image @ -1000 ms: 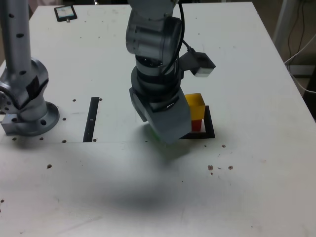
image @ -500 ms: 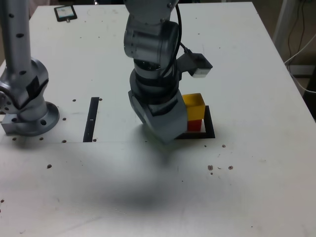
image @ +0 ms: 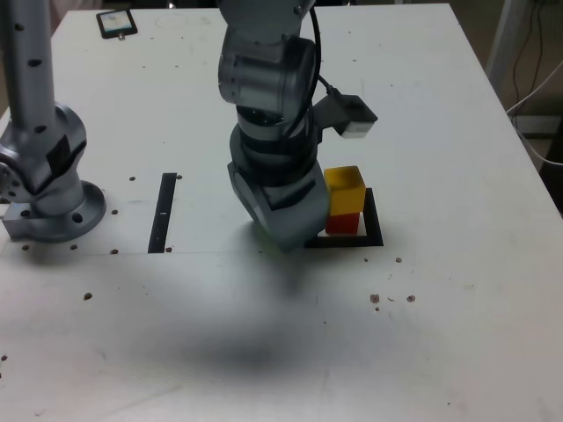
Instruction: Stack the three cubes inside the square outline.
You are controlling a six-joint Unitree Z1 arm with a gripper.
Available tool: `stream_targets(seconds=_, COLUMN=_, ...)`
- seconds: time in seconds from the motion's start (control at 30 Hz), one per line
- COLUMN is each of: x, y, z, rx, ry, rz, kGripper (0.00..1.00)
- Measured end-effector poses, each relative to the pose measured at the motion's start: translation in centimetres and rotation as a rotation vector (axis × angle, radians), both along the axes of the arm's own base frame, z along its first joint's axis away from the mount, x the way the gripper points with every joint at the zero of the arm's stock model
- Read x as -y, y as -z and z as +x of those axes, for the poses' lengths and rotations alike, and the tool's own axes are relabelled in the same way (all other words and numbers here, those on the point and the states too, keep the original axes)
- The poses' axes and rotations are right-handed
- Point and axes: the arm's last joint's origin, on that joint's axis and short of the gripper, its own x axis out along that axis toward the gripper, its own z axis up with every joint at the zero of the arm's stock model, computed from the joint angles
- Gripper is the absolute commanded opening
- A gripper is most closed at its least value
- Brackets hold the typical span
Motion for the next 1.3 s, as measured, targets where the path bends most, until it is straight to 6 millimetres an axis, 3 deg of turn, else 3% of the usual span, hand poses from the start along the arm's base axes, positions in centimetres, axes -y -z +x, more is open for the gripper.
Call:
stream_targets(seconds=0.17, x=-0.4, y=-1.5, z=-1.1, rx=0.005, ry=-0.016, rz=-0.003, kGripper=0.38)
stream_targets(seconds=0.33, x=-0.8, y=-4.8, z=-2.3, rx=0.015, ry=-0.043, rz=-0.001, kGripper=0.38)
stream_targets(seconds=0.53, x=-1.5, y=-8.1, z=-2.3, rx=0.016, ry=-0.096, rz=0.002, kGripper=0.38)
stream_targets(seconds=0.83, x=-2.2, y=-13.1, z=0.3, rx=0.089, ry=-0.210, rz=-0.105, kGripper=0.38)
stream_targets(seconds=1.03, x=-2.9, y=-13.6, z=2.9, rx=0.066, ry=-0.395, rz=-0.180, kGripper=0.38)
stream_targets(seconds=1.3, x=-3.3, y=-12.9, z=4.1, rx=0.082, ry=-0.628, rz=-0.174, kGripper=0.38)
